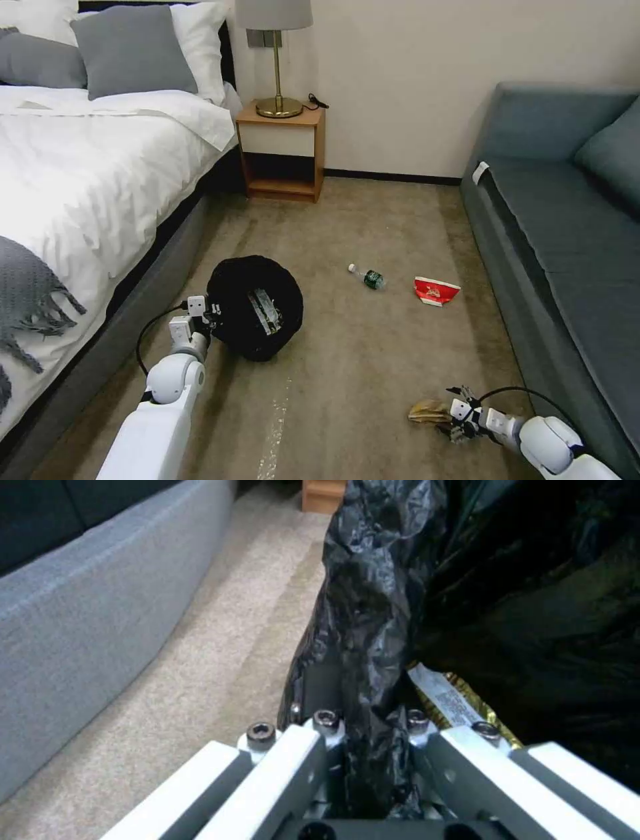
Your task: Pick up the trash bin, then pick up the garbage on the floor and place it into the trash bin.
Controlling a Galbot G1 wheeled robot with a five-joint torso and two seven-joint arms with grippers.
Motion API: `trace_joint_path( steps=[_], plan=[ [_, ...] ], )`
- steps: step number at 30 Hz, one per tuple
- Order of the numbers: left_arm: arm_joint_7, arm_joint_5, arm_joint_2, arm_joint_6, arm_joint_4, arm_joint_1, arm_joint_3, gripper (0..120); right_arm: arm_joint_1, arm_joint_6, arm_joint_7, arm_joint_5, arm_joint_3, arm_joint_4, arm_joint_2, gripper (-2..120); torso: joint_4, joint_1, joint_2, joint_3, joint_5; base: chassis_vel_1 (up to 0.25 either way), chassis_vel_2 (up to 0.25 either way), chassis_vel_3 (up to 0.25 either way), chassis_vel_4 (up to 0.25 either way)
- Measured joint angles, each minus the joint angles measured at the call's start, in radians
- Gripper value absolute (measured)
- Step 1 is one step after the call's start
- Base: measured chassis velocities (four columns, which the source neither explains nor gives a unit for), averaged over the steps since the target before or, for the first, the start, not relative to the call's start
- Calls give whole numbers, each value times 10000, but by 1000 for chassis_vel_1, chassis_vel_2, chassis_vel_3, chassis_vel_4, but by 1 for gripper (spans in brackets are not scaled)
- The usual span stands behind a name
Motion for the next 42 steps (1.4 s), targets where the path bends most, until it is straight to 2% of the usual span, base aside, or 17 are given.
trace_joint_path(
  steps=[5, 8, 9, 13, 14, 17, 18, 21, 23, 24, 26, 29, 37, 42],
  plan=[
    [0, 18, -16, -8, 35, -32, 43, 1, 52, 61, 4, -112, 38, -203, 45, 94, 0, 0, 0, 0, 1, 0, 0, 0, 0],
    [0, 28, 5, -10, 57, -60, 101, 1, 105, 133, 5, -228, 98, -434, 107, 78, 0, 0, 0, 0, 2, 0, 0, 0, 0],
    [0, 28, 5, -10, 57, -60, 101, 1, 105, 133, 5, -228, 98, -434, 107, 78, 0, 0, 0, 0, 2, 0, 0, 0, 0],
    [12, 28, 117, 44, 2, -69, 121, 1, 91, 177, -13, -294, 139, -470, 123, 59, -1, 0, 0, 1, -2, 0, 0, 0, 0],
    [12, 28, 117, 44, 2, -69, 121, 1, 91, 177, -13, -294, 139, -470, 123, 59, -1, 0, 0, 1, -2, 0, 0, 0, 0],
    [16, 25, 152, 87, -95, -21, 90, 1, 47, 193, -39, -344, 153, -453, 149, 44, -3, 0, -1, 2, -3, 0, 0, 0, 0],
    [16, 25, 152, 87, -95, -21, 90, 1, 47, 193, -39, -344, 153, -453, 149, 44, -3, 0, -1, 2, -3, 0, 0, 0, 0],
    [20, 17, 206, 110, -218, 34, 46, 1, 8, 199, -54, -377, 208, -389, 167, 30, -2, 0, -1, 2, -3, 0, 0, 0, 0],
    [20, 16, 221, 113, -255, 51, 30, 1, -10, 202, -56, -392, 232, -368, 175, 28, -2, 0, -1, 2, -3, 0, 0, 0, 0],
    [20, 16, 240, 115, -297, 73, 8, 1, -35, 204, -61, -407, 266, -339, 188, 20, -2, 0, -1, 2, -3, 0, 0, 0, 0],
    [19, 14, 259, 117, -333, 89, -2, 1, -65, 206, -65, -418, 296, -308, 199, 17, -1, 0, -1, 2, -3, 0, 0, 0, 0],
    [17, 5, 343, 133, -472, 125, -32, 1, -224, 208, -85, -459, 393, -60, 177, 1, -1, 0, 0, 2, -1, 0, 0, 0, 0],
    [4, -20, 382, 156, -672, 196, -124, 1, -395, 237, -100, -421, 736, 289, 106, 0, -1, 0, -1, 1, -1, 0, 0, 0, 0],
    [3, 15, 383, 156, -828, 321, -129, 1, -345, 451, 2, 34, 947, 402, 168, 0, -2, 0, -1, 1, 1, 0, 0, 0, 0]
  ],
)
